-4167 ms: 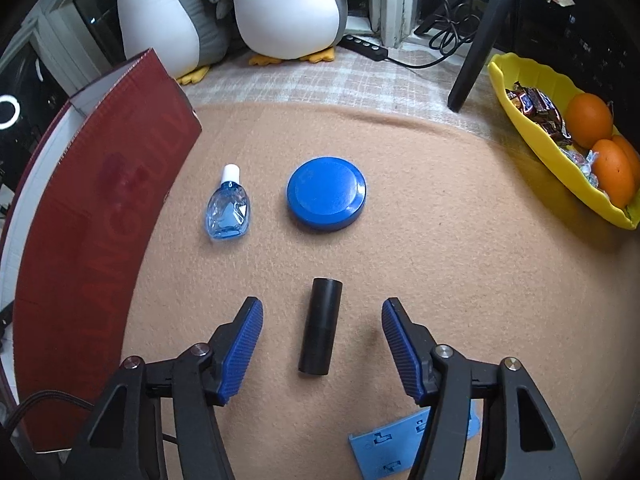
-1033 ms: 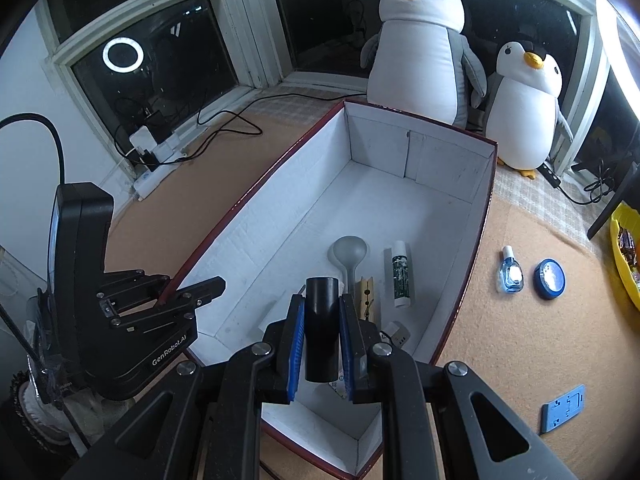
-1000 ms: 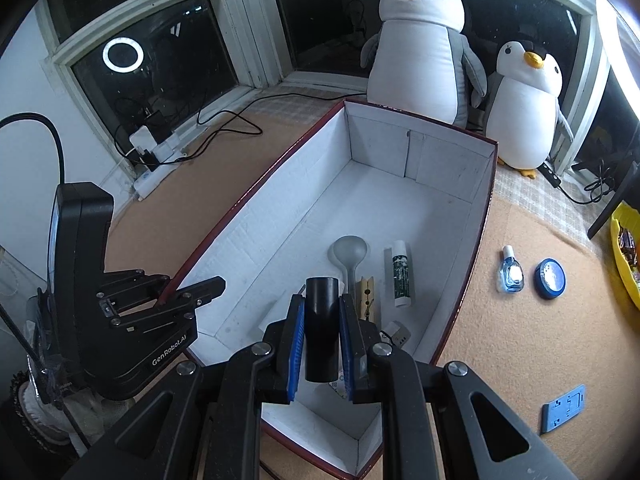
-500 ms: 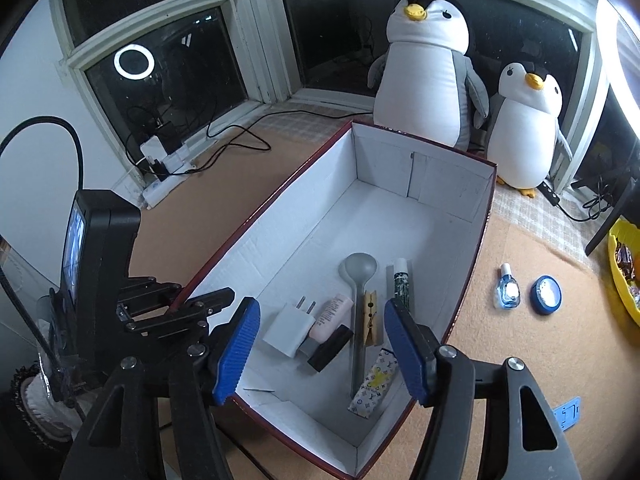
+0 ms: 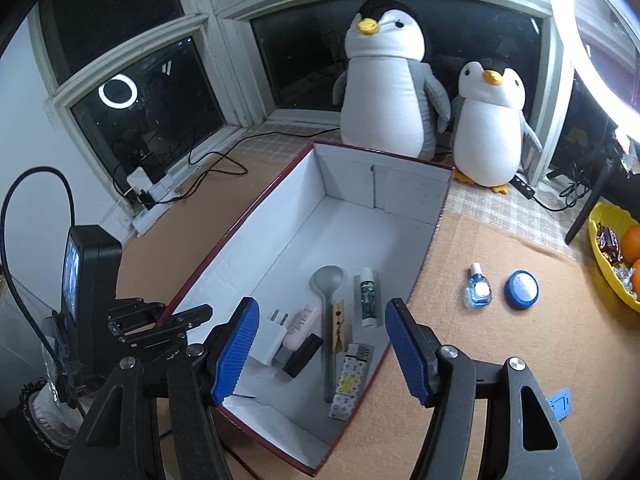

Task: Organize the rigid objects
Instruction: 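Move the right tool back to the blue round tin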

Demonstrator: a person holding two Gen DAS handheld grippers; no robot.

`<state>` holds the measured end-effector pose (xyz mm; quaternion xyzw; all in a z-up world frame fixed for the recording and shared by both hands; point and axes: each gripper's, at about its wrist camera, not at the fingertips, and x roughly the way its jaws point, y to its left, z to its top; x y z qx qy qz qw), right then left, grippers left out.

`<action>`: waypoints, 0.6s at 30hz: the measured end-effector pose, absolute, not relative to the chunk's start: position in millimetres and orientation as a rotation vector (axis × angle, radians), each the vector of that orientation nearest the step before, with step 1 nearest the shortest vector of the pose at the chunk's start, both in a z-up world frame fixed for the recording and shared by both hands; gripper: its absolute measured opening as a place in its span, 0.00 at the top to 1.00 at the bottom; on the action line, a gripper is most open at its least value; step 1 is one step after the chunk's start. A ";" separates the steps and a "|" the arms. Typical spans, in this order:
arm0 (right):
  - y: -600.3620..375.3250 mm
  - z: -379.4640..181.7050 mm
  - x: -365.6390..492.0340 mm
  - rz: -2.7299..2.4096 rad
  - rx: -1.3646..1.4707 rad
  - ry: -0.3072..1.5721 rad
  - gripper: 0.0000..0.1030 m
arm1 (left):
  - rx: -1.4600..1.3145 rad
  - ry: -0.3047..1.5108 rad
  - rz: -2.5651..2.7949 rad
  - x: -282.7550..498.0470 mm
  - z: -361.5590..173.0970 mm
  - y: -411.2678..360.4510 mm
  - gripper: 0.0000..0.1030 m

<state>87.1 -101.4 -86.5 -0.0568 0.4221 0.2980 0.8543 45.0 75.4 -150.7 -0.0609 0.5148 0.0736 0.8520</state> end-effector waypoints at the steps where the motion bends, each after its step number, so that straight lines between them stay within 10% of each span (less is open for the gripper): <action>1: -104.8 -85.7 88.4 0.621 -0.115 0.885 0.40 | -0.127 1.084 0.156 45.3 -150.5 75.1 0.91; 18: -179.8 -94.7 128.8 0.464 -0.065 0.887 0.38 | -0.100 1.103 0.190 48.0 -149.7 70.8 0.91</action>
